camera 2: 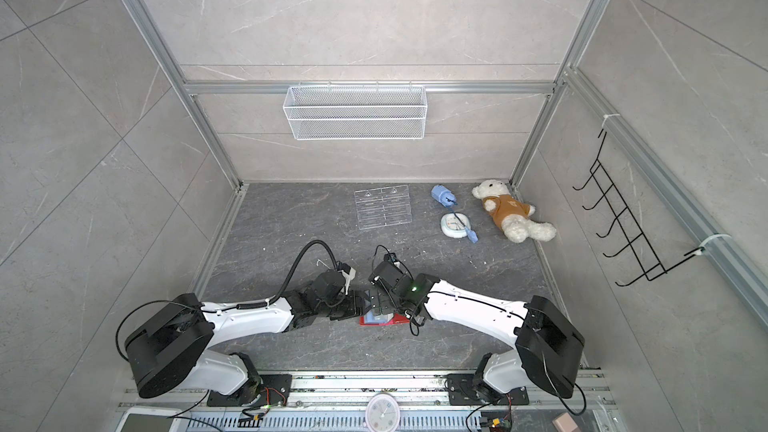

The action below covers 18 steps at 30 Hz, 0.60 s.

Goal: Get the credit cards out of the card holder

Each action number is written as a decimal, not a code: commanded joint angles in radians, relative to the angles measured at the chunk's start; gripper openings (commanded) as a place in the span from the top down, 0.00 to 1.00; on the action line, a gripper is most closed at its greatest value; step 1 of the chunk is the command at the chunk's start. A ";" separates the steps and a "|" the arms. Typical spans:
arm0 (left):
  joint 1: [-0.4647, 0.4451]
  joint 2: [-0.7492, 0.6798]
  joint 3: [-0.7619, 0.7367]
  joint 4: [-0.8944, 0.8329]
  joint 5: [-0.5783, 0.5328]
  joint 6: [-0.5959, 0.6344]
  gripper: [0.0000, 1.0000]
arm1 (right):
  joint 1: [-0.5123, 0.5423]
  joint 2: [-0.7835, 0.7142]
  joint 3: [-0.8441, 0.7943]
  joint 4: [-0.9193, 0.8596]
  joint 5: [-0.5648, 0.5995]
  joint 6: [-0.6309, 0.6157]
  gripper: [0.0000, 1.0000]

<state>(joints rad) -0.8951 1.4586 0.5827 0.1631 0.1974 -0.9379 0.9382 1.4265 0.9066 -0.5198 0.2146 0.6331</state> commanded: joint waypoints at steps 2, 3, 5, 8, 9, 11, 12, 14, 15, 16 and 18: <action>-0.013 0.032 0.050 -0.007 0.032 0.035 0.38 | -0.023 -0.002 -0.011 0.009 -0.058 -0.025 0.02; -0.013 0.034 0.053 -0.008 0.031 0.037 0.38 | -0.024 -0.002 -0.012 0.009 -0.058 -0.024 0.02; -0.015 0.034 0.057 -0.010 0.025 0.036 0.38 | -0.027 -0.002 -0.026 0.015 -0.058 -0.019 0.02; -0.015 0.028 0.053 -0.007 0.023 0.033 0.38 | -0.044 0.002 -0.048 0.029 -0.068 -0.013 0.02; -0.015 0.024 0.048 -0.001 0.023 0.032 0.39 | -0.050 0.002 -0.055 0.035 -0.074 -0.012 0.03; -0.015 0.009 0.032 0.026 0.025 0.027 0.40 | -0.058 0.001 -0.068 0.046 -0.082 -0.009 0.03; -0.015 0.003 0.024 0.037 0.026 0.024 0.41 | -0.061 -0.001 -0.072 0.049 -0.084 -0.008 0.03; -0.015 -0.011 0.002 0.068 0.025 0.015 0.43 | -0.067 -0.004 -0.082 0.053 -0.086 -0.004 0.03; -0.015 -0.015 -0.008 0.083 0.026 0.011 0.45 | -0.070 -0.008 -0.087 0.058 -0.087 -0.003 0.03; -0.015 -0.017 -0.018 0.100 0.026 0.003 0.46 | -0.073 -0.012 -0.093 0.063 -0.091 -0.001 0.03; -0.015 -0.012 -0.031 0.127 0.028 -0.004 0.50 | -0.076 -0.018 -0.102 0.066 -0.093 0.003 0.03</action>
<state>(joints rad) -0.9054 1.4685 0.5663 0.2157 0.2131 -0.9386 0.8680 1.4265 0.8242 -0.4690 0.1322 0.6281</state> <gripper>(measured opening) 0.504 0.968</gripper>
